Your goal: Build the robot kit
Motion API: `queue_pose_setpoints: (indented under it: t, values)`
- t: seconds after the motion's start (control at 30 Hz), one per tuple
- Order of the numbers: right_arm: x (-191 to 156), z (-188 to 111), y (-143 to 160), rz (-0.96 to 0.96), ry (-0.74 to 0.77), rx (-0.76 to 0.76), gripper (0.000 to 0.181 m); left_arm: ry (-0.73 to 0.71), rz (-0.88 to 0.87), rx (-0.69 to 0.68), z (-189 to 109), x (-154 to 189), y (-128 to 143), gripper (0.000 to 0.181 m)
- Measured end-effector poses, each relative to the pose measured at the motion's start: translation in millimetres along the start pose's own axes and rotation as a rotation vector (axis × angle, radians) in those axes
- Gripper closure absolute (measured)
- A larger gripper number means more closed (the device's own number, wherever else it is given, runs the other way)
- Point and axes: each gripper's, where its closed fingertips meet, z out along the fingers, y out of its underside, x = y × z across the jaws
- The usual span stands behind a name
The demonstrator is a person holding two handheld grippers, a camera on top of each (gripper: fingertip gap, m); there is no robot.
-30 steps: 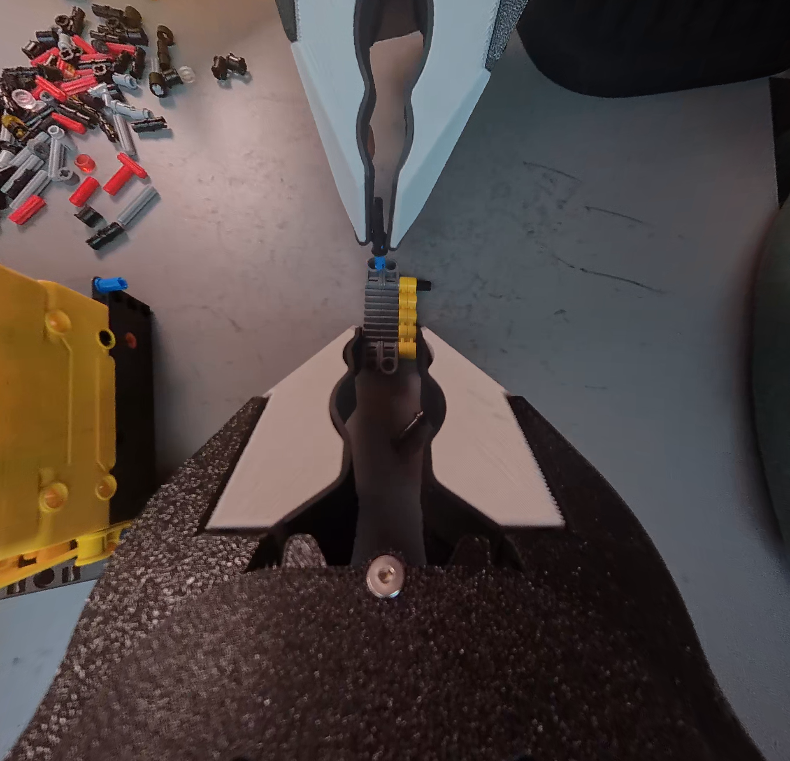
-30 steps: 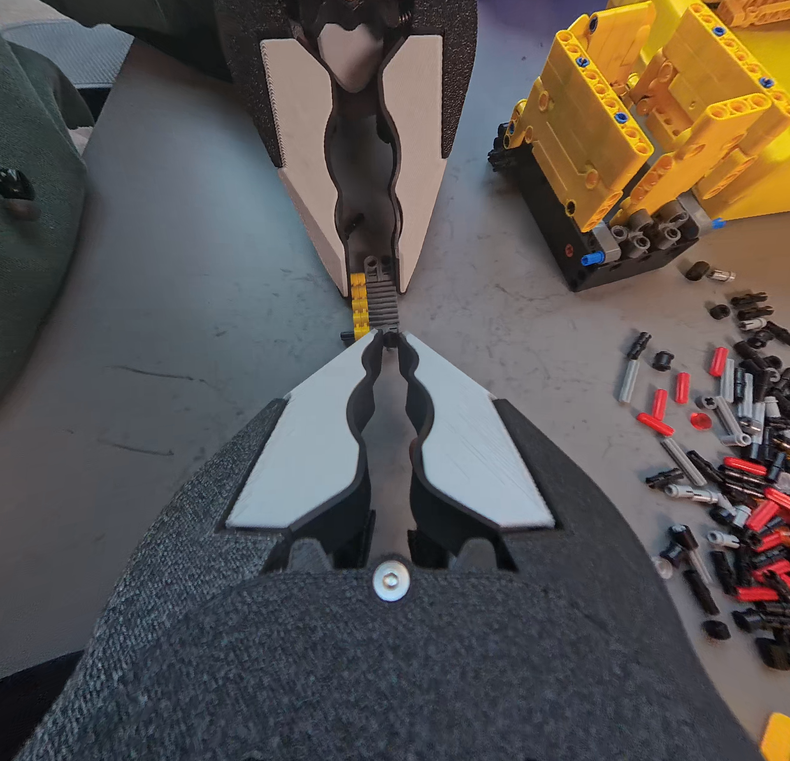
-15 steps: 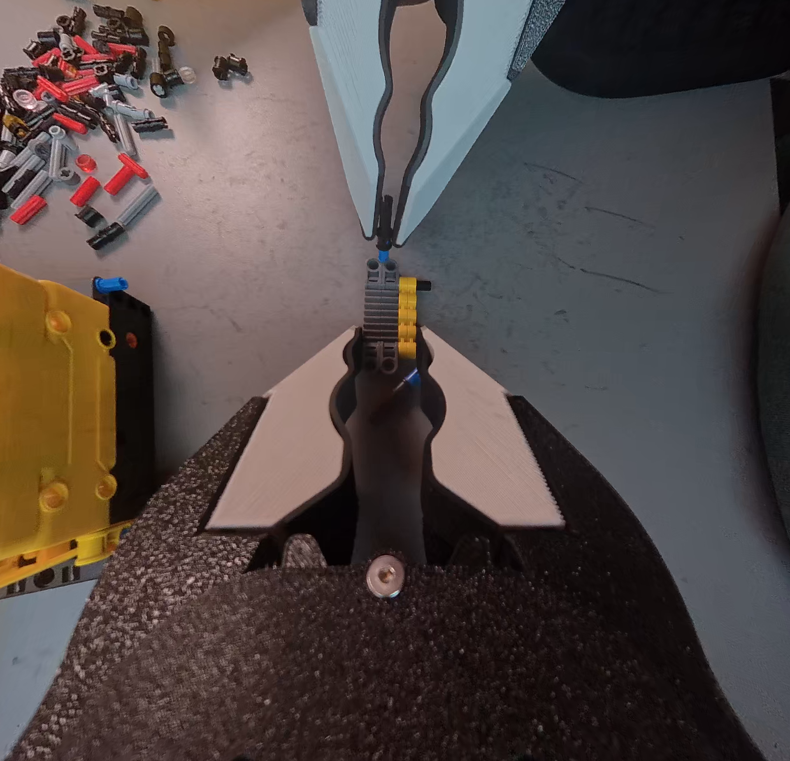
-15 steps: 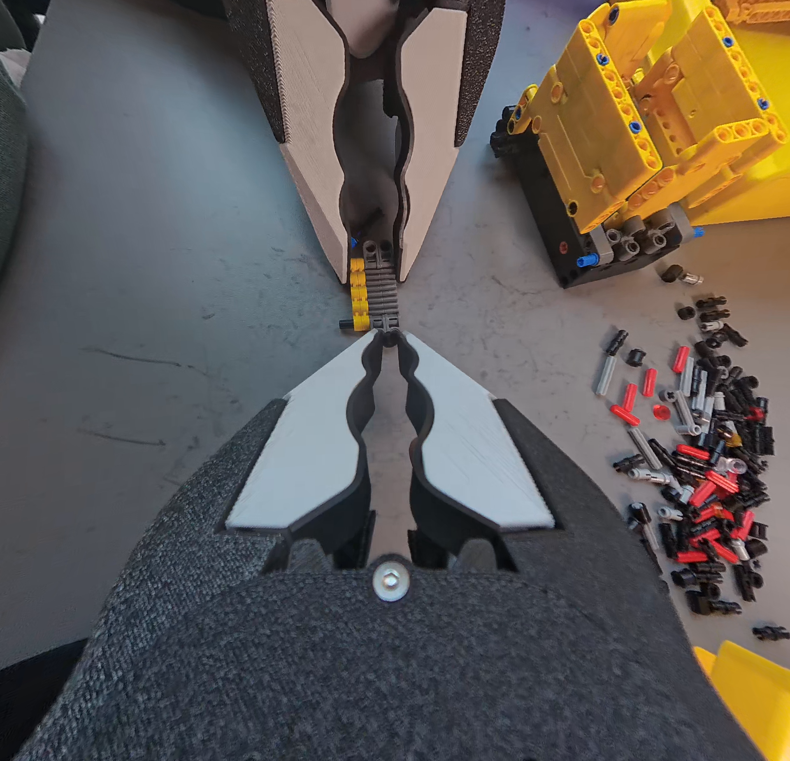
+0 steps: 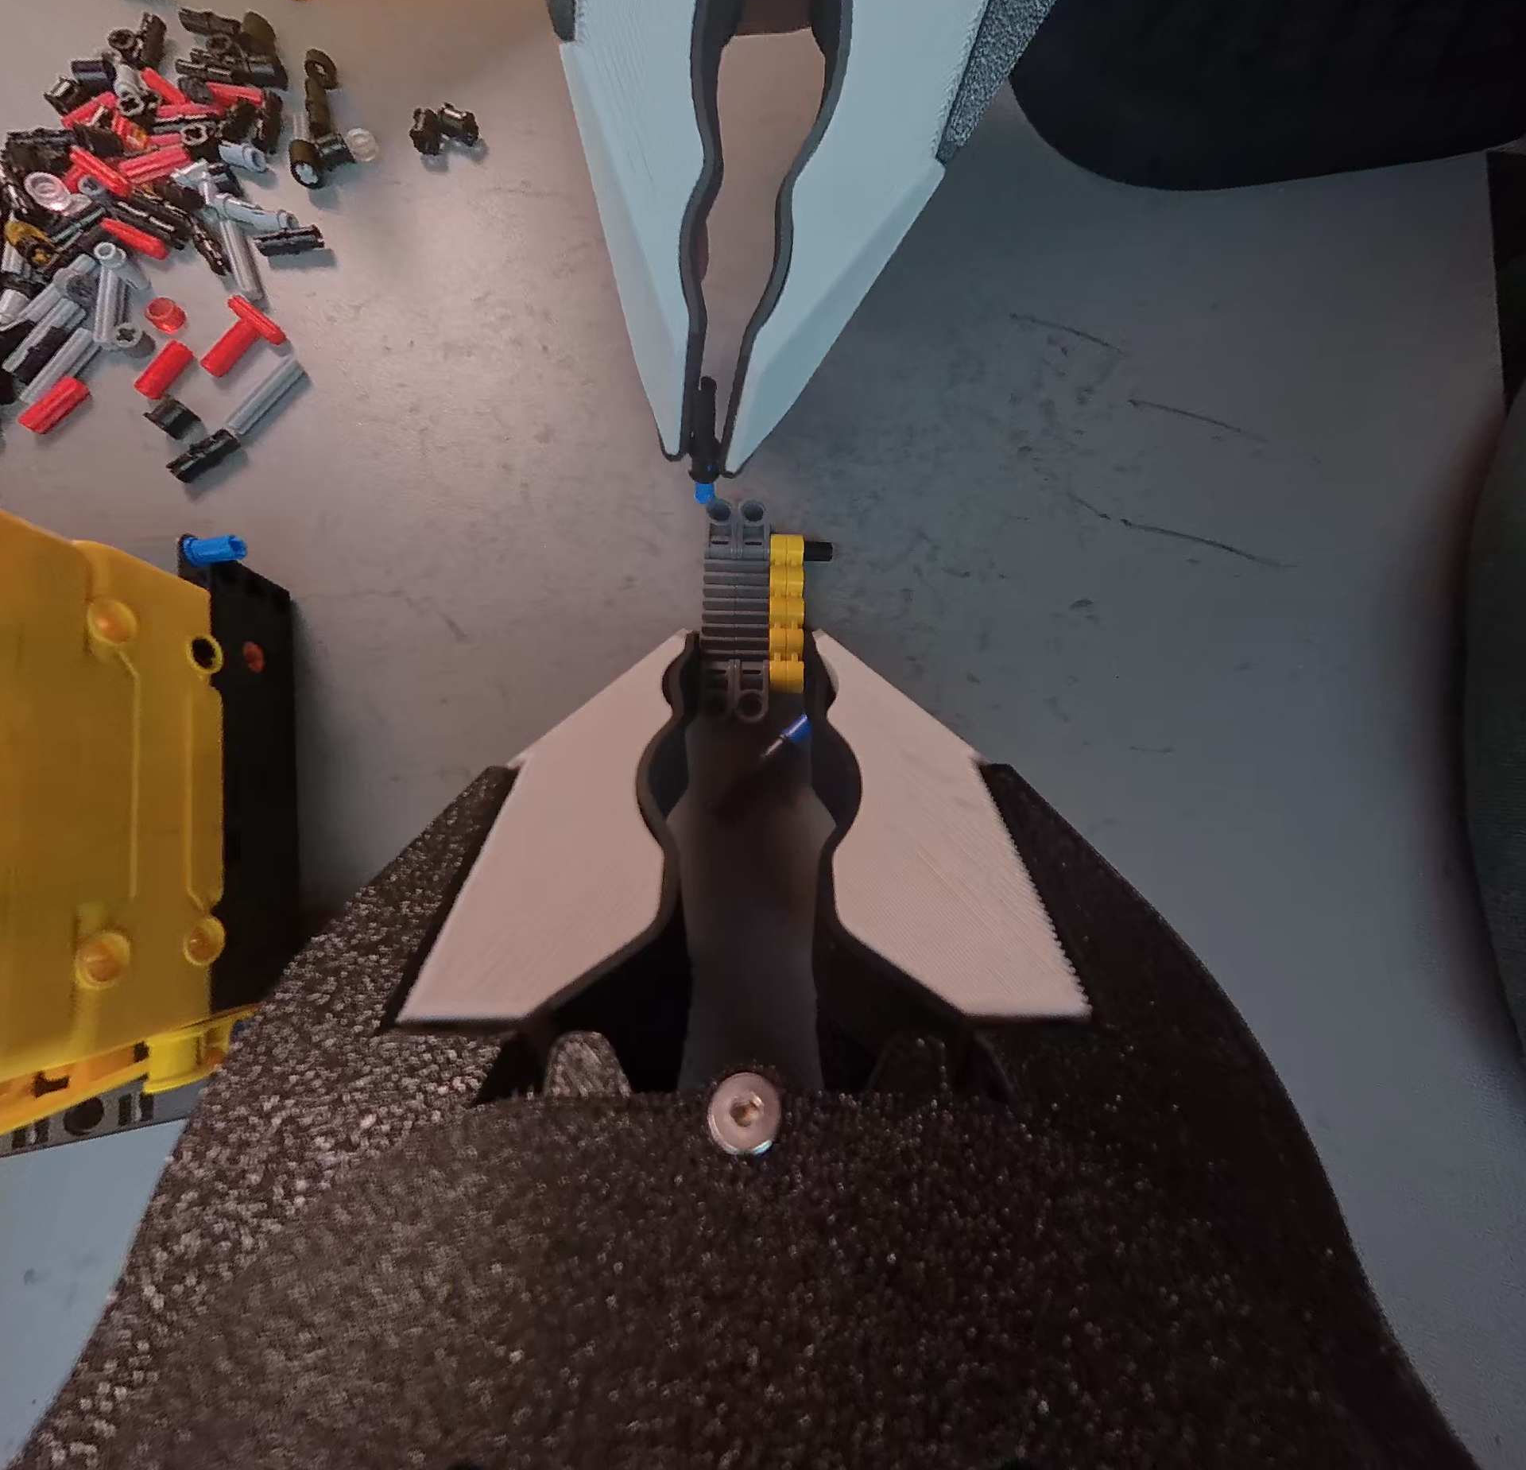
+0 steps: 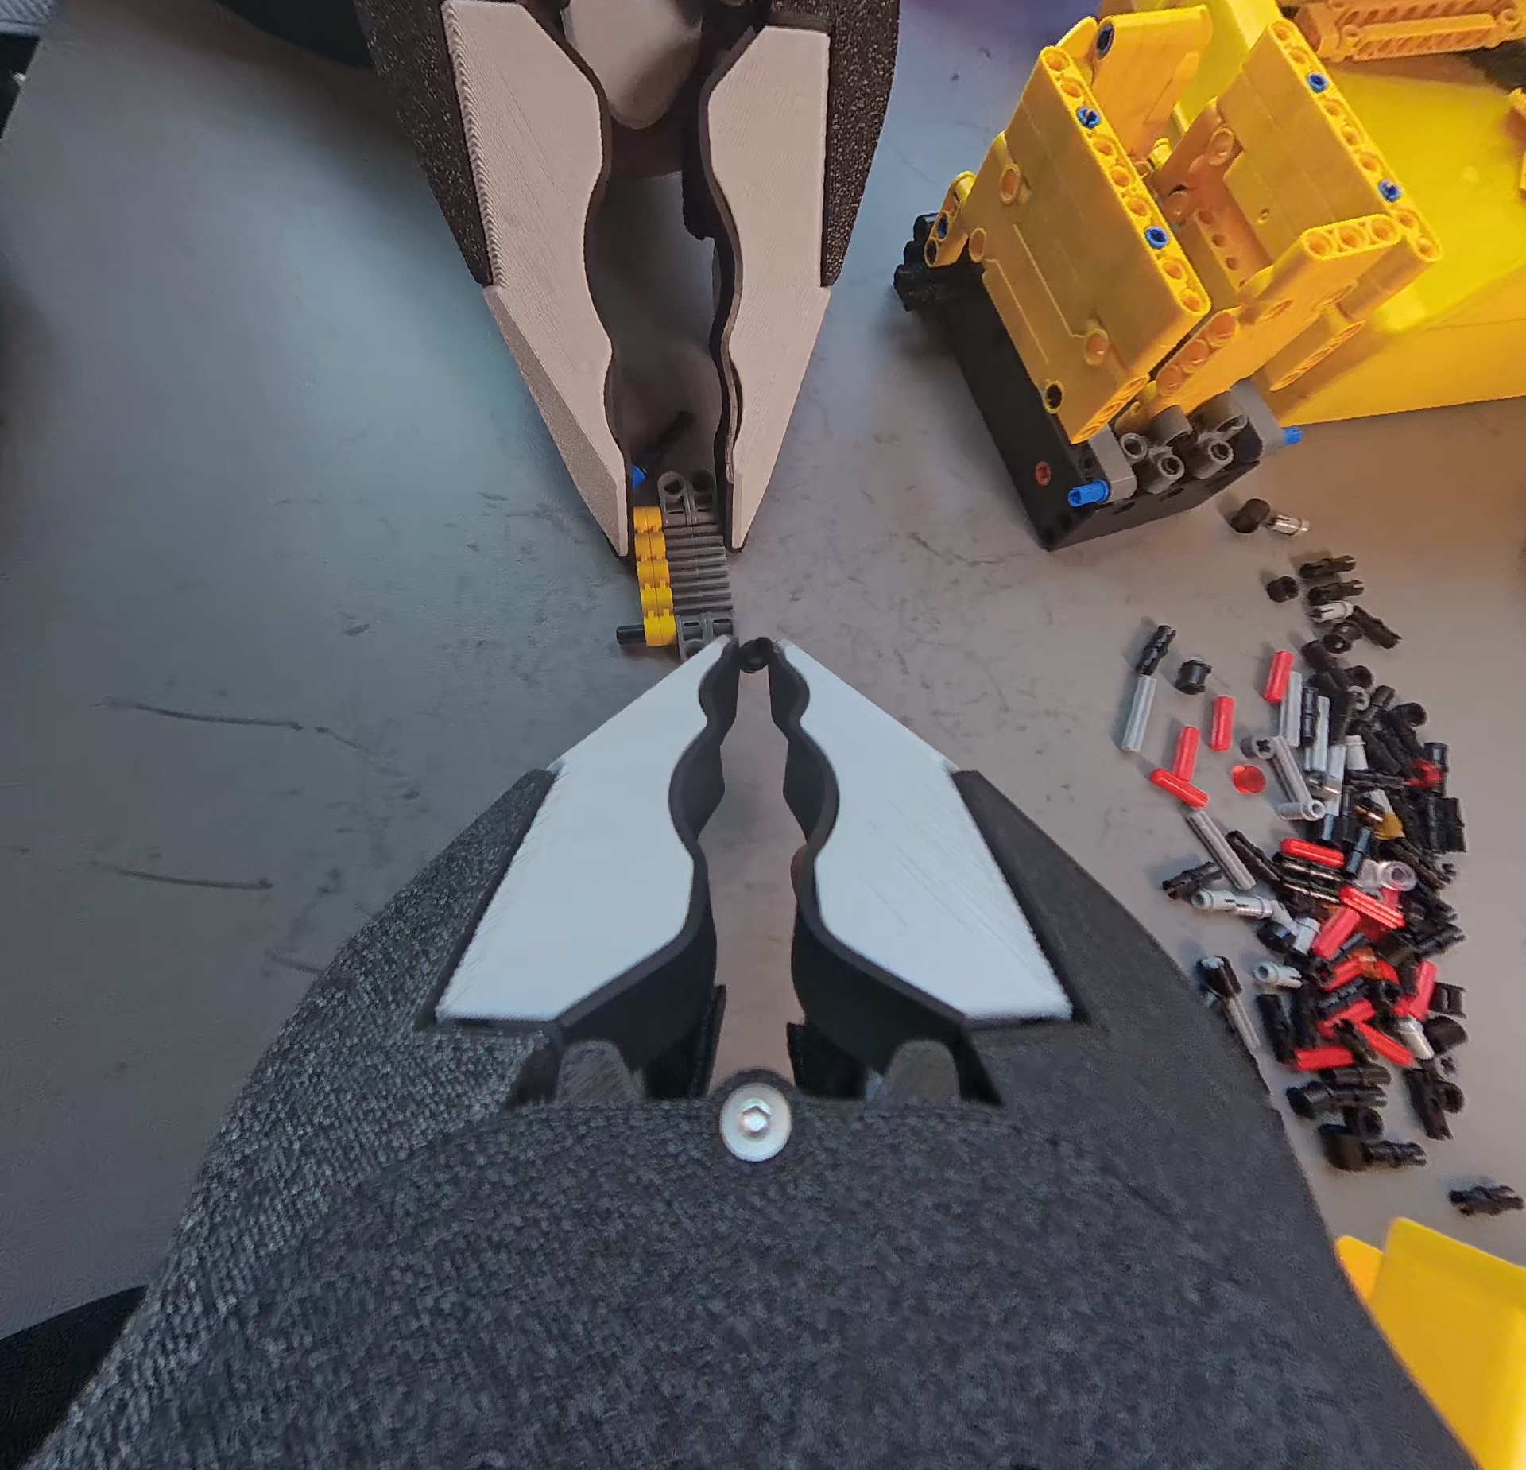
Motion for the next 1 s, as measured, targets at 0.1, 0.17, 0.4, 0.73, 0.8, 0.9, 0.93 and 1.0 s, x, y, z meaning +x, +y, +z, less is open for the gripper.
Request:
queue_pose_setpoints:
  t: [0.1,0.17,0.4,0.73,0.8,0.9,0.93,1.0]
  values:
    - [-6.8,4.0,2.8,0.007,-0.037,-0.002,0.175,0.000,-0.001,0.000,0.1,0.1,0.1,0.158]
    - [-2.5,2.1,-0.5,0.011,-0.010,0.024,0.175,0.001,-0.002,0.000,0.0,0.1,0.2,0.158]
    - [-5.3,-1.2,-7.3,0.052,-0.048,0.085,0.175,0.003,-0.005,0.000,-0.1,0.1,0.1,0.158]
    - [-4.5,3.4,-3.5,0.038,-0.044,0.057,0.176,0.010,-0.018,0.002,-0.2,0.2,0.0,0.158]
    - [-4.8,3.6,-3.5,0.026,-0.040,0.051,0.176,0.011,-0.022,0.002,-0.2,0.1,0.0,0.158]
    - [-4.8,4.1,-3.7,0.002,-0.030,0.040,0.176,0.012,-0.025,0.002,-0.3,0.0,-0.1,0.158]
    - [-4.9,4.2,-3.6,-0.002,-0.028,0.037,0.176,0.014,-0.029,0.003,-0.2,0.0,-0.1,0.158]
    - [-5.1,4.1,-3.4,-0.009,-0.026,0.035,0.176,0.014,-0.033,0.003,-0.3,-0.1,0.0,0.158]
